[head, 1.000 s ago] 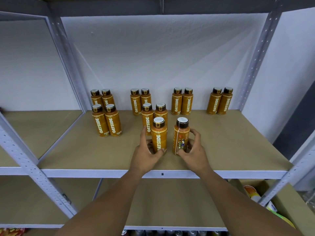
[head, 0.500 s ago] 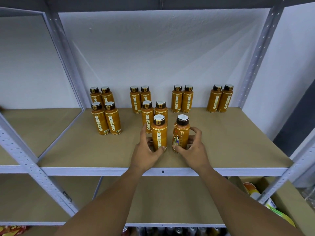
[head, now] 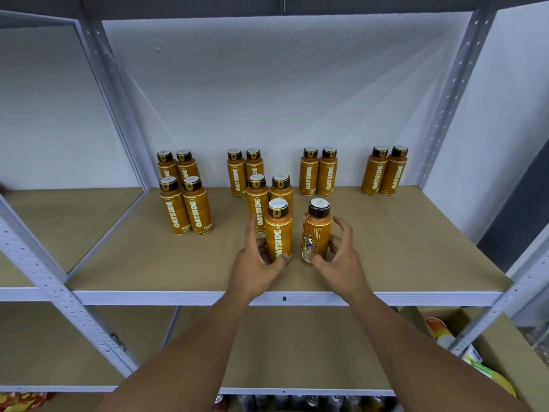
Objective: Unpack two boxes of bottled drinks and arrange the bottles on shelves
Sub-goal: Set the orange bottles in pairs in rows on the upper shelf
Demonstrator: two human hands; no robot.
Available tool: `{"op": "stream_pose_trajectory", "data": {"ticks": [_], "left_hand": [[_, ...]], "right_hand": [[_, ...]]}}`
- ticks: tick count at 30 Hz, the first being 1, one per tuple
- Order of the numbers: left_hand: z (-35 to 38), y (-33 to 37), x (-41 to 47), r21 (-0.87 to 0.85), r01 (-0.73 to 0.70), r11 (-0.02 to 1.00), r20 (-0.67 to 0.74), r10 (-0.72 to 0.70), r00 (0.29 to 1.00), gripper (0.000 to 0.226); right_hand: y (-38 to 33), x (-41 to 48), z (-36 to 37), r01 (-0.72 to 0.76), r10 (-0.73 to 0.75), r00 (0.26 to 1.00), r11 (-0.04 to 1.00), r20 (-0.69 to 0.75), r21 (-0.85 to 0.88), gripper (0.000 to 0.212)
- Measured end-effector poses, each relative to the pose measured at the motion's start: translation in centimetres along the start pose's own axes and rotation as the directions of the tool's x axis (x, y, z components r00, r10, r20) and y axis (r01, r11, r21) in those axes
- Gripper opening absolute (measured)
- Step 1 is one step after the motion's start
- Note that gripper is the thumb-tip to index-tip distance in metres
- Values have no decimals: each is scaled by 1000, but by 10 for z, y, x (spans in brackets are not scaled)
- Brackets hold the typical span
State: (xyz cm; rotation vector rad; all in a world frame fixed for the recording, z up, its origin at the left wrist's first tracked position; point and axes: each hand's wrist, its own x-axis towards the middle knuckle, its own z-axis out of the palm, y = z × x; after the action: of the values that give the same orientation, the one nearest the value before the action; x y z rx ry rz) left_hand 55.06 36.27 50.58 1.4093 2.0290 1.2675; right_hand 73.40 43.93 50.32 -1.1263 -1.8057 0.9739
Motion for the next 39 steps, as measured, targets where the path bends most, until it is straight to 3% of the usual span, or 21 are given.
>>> {"op": "stream_pose_trajectory", "data": {"ticks": [20, 30, 39], "left_hand": [[0, 0, -1, -3, -5, 1000, -3, 5, 1000, 110], [1, -1, 1, 15, -1, 1000, 1, 1, 1000, 110], [1, -2, 0, 4, -1, 1000, -5, 1, 1000, 111]], "right_hand": [[-1, 4, 3, -13, 10, 999, 998, -44, -63, 98], [2, 2, 1, -4, 6, 1000, 998, 27, -66, 93], [5, 4, 3, -5, 3, 1000, 995, -23, -96, 94]]}}
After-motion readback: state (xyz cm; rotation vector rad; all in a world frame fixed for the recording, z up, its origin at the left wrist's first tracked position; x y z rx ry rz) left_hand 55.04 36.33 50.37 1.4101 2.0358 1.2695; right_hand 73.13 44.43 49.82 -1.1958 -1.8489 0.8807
